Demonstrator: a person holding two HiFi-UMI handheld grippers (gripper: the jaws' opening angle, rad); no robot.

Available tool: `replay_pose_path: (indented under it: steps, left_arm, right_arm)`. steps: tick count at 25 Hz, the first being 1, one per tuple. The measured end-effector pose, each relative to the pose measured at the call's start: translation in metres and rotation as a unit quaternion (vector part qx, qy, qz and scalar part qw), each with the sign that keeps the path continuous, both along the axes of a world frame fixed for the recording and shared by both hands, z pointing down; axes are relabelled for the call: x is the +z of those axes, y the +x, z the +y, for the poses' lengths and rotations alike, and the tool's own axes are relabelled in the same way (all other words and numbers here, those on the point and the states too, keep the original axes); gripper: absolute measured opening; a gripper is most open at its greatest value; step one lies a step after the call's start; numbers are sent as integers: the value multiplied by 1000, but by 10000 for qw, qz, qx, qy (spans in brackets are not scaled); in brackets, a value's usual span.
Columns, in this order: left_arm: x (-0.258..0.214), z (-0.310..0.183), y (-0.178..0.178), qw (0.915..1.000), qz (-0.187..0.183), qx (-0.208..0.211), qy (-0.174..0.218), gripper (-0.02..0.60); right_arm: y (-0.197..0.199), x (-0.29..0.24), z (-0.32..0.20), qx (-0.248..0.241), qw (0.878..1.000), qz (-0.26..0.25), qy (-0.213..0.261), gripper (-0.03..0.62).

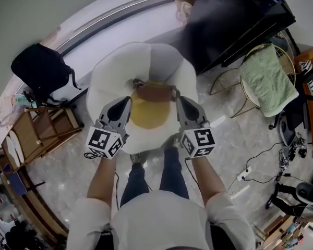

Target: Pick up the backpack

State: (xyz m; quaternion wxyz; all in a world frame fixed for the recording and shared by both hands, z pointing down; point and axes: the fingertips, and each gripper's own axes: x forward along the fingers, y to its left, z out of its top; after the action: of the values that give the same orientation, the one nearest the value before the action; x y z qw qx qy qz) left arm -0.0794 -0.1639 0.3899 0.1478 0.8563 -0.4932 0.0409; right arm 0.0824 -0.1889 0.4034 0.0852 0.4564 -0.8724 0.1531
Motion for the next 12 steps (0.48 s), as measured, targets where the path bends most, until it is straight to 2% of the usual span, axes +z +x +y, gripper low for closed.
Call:
replay_pose_path:
  steps: [6, 12]
  left_arm:
    - [33, -8, 2, 9998, -93, 84, -122, 31]
    - [71, -14, 0, 9995, -1, 11, -319, 31]
  right_arm:
    - [2, 33, -13, 9, 9999, 65, -133, 31]
    - [-2, 72, -23, -4, 9994, 98, -342, 31]
